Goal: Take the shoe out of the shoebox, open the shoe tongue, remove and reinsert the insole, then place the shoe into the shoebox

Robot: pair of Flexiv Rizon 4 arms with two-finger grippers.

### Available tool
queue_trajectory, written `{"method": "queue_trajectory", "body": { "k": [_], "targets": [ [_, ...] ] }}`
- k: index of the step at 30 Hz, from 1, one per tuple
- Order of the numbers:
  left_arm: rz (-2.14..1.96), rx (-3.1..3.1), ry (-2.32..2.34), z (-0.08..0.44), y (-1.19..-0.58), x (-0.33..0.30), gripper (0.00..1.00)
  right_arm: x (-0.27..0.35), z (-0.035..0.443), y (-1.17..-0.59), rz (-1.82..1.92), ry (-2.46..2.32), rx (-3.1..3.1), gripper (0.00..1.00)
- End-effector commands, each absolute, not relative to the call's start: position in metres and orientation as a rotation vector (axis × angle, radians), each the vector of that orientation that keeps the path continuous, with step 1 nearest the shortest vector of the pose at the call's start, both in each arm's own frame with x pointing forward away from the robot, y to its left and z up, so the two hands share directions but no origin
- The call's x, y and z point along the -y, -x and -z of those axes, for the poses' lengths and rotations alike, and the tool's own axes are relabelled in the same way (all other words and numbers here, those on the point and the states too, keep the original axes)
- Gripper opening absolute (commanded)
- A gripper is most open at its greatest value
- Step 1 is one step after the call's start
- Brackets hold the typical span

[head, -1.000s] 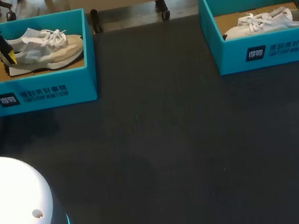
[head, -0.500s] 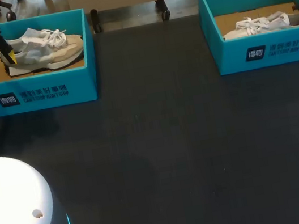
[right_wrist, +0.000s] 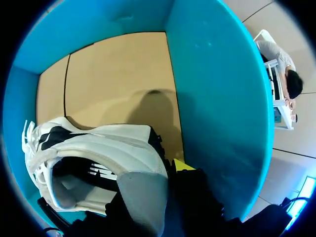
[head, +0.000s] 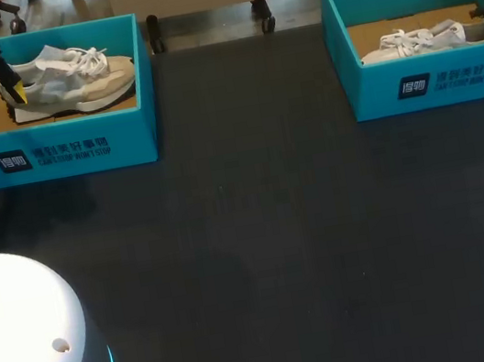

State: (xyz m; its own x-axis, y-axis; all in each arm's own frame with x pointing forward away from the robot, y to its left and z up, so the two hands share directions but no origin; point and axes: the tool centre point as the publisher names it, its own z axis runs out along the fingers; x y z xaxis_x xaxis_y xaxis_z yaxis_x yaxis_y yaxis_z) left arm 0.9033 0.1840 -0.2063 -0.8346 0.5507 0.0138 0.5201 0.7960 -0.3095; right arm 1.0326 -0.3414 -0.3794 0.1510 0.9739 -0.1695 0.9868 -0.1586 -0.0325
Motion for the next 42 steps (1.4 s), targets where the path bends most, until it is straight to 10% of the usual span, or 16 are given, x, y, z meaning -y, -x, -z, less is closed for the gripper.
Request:
{"method": "queue_trajectory", "body": {
  "k": [1, 16, 22, 37, 42],
  "targets": [
    [-0.447, 2.877, 0.862, 0.206, -0.904, -0.184, 1.00, 0.345, 0.384, -1.038, 0.242, -2.338, -1.989, 0.00],
    [-0.447, 2.877, 0.862, 0.206, -0.904, -0.184, 1.00, 0.349, 0.394, -1.038, 0.255, -2.354, -2.052, 0.02],
    [-0.447, 2.877, 0.862, 0.206, -0.904, -0.184, 1.00, 0.349, 0.387, -1.033, 0.231, -2.353, -2.057, 0.43],
    [-0.447, 2.877, 0.862, 0.206, -0.904, -0.184, 1.00, 0.337, 0.357, -1.022, 0.169, -2.311, -2.029, 0.54],
    [-0.447, 2.877, 0.862, 0.206, -0.904, -0.184, 1.00, 0.334, 0.343, -1.019, 0.149, -2.291, -2.021, 0.96]
  ]
}}
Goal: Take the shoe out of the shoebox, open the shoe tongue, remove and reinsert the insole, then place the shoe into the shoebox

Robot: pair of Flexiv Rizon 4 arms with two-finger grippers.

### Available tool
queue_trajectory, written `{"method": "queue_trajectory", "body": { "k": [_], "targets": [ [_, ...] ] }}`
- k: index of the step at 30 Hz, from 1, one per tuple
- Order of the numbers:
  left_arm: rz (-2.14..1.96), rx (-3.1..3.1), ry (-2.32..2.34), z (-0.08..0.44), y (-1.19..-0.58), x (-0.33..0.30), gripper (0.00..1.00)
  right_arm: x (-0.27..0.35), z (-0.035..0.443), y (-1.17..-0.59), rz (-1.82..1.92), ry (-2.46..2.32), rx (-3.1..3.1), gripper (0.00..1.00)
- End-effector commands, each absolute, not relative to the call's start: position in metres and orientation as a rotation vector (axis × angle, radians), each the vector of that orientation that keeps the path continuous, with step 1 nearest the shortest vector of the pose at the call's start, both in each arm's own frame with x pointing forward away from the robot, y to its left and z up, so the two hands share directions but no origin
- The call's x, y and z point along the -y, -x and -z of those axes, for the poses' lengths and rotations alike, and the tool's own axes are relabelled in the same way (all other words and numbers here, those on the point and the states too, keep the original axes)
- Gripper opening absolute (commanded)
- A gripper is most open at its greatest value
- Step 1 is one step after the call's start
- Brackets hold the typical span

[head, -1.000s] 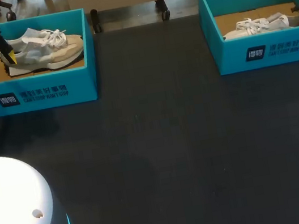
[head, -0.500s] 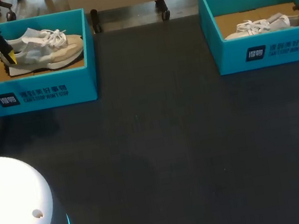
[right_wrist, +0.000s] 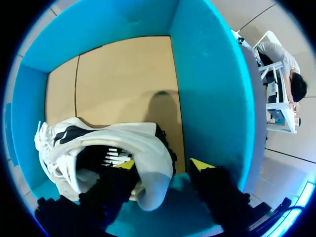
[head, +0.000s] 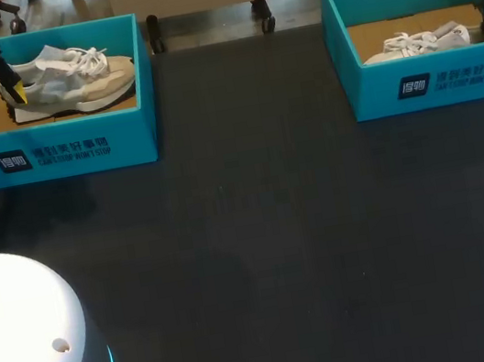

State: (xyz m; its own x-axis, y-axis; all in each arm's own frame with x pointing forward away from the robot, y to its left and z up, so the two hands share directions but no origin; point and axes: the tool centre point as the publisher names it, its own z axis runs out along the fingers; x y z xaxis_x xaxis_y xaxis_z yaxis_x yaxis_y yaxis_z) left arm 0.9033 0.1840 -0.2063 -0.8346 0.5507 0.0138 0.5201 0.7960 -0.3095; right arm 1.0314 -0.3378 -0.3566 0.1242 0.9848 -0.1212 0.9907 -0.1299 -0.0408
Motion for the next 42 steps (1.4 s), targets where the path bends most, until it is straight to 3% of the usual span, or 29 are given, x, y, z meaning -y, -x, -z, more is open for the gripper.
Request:
{"method": "queue_trajectory", "body": {
  "k": [1, 22, 42],
  "targets": [
    [-0.447, 2.877, 0.862, 0.206, -0.904, -0.184, 1.00, 0.333, 0.340, -1.019, 0.149, -2.291, -2.015, 1.00],
    [-0.447, 2.877, 0.862, 0.206, -0.904, -0.184, 1.00, 0.302, 0.240, -0.978, 0.067, -2.388, -1.990, 1.00],
    [-0.447, 2.877, 0.862, 0.206, -0.904, -0.184, 1.00, 0.230, 0.217, -0.882, 0.045, -2.528, -1.938, 1.00]
  ]
}}
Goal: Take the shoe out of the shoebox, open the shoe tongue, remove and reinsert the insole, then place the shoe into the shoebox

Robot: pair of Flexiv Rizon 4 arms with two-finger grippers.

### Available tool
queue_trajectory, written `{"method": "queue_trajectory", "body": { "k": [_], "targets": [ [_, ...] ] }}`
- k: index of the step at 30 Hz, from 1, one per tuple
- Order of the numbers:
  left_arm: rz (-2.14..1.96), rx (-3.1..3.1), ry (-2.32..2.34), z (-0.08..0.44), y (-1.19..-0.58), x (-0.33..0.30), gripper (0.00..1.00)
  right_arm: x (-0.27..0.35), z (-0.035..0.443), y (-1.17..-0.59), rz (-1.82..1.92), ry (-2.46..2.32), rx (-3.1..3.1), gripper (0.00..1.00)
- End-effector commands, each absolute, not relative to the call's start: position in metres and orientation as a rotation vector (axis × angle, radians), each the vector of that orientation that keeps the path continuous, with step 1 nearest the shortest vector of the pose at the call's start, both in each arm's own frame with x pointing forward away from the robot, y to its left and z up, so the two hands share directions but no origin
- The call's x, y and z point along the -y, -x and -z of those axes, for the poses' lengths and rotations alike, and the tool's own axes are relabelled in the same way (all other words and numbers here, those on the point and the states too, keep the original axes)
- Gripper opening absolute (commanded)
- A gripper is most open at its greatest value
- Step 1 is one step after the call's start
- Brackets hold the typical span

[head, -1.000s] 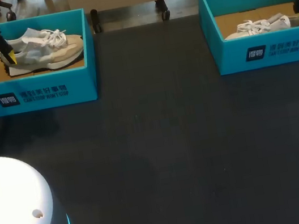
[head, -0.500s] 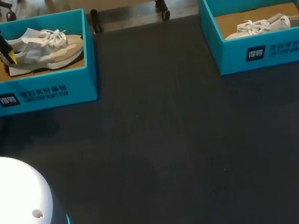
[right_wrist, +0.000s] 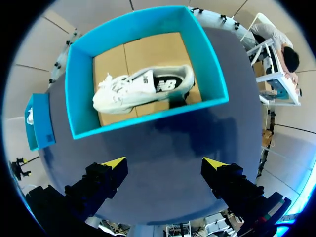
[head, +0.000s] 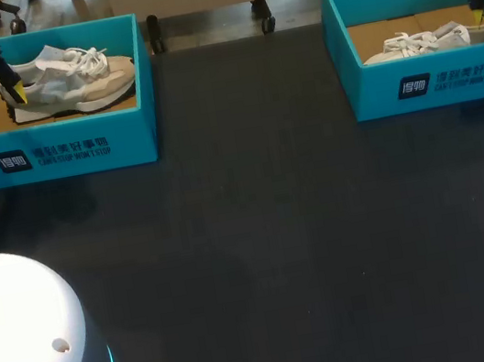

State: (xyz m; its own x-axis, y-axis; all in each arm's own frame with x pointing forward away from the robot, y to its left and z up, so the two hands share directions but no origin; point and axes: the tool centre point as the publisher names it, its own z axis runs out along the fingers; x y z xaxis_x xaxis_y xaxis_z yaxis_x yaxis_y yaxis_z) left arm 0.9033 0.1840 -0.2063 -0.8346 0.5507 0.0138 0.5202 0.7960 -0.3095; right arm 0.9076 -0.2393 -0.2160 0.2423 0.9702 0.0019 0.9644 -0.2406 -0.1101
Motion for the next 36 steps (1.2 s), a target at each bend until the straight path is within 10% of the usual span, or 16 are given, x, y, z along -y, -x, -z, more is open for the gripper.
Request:
{"method": "queue_trajectory", "body": {
  "k": [1, 36],
  "targets": [
    [-0.447, 2.877, 0.862, 0.206, -0.904, -0.184, 1.00, 0.227, 0.218, -0.878, -0.036, 2.459, 1.874, 1.00],
    [-0.164, 2.448, 2.153, 0.180, -1.066, -0.315, 1.00, 0.217, 0.224, -0.868, -0.026, 2.471, 1.835, 1.00]
  ]
}}
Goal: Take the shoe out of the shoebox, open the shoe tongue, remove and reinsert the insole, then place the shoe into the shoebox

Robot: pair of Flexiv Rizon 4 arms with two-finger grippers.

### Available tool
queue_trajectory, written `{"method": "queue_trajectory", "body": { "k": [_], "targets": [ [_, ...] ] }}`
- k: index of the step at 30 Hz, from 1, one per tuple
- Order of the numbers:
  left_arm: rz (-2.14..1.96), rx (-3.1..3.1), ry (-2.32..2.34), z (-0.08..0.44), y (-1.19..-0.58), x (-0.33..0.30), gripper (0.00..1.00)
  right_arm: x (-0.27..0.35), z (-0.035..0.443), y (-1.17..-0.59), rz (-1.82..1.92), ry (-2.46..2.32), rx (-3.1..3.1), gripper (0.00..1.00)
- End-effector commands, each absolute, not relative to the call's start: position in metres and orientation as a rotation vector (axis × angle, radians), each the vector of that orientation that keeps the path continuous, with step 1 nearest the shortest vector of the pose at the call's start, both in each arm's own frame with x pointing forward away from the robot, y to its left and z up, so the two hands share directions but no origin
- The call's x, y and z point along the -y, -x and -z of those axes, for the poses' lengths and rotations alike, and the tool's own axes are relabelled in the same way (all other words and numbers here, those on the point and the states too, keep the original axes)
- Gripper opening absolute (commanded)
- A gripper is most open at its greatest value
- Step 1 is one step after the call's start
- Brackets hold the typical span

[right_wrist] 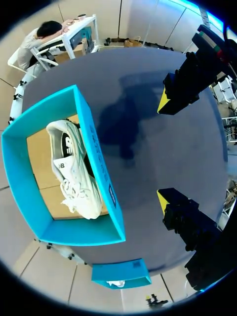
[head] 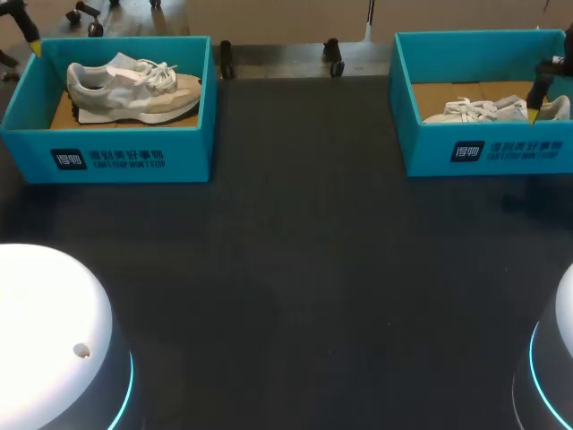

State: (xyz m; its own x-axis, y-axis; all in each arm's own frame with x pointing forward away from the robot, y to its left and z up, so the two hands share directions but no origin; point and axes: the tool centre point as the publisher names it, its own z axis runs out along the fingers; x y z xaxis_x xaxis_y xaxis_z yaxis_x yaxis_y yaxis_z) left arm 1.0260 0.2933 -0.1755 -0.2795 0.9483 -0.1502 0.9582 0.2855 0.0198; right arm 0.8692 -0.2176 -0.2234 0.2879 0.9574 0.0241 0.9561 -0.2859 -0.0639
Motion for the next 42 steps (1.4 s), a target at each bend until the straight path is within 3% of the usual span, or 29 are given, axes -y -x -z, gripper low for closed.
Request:
{"method": "queue_trajectory", "body": {
  "k": [1, 6, 28, 42],
  "targets": [
    [0.144, -2.227, -2.032, 0.181, -1.075, -0.322, 1.00, 0.217, 0.224, -0.868, -0.026, 2.471, 1.835, 1.00],
    [0.092, -2.214, -2.068, 0.185, -1.114, -0.332, 1.00, 0.217, 0.224, -0.868, -0.026, 2.471, 1.835, 1.00],
    [0.092, -2.214, -2.068, 0.185, -1.114, -0.332, 1.00, 0.217, 0.224, -0.868, -0.026, 2.471, 1.835, 1.00],
    [0.002, -2.161, -2.072, 0.186, -1.154, -0.310, 1.00, 0.217, 0.224, -0.868, -0.026, 2.471, 1.835, 1.00]
  ]
}}
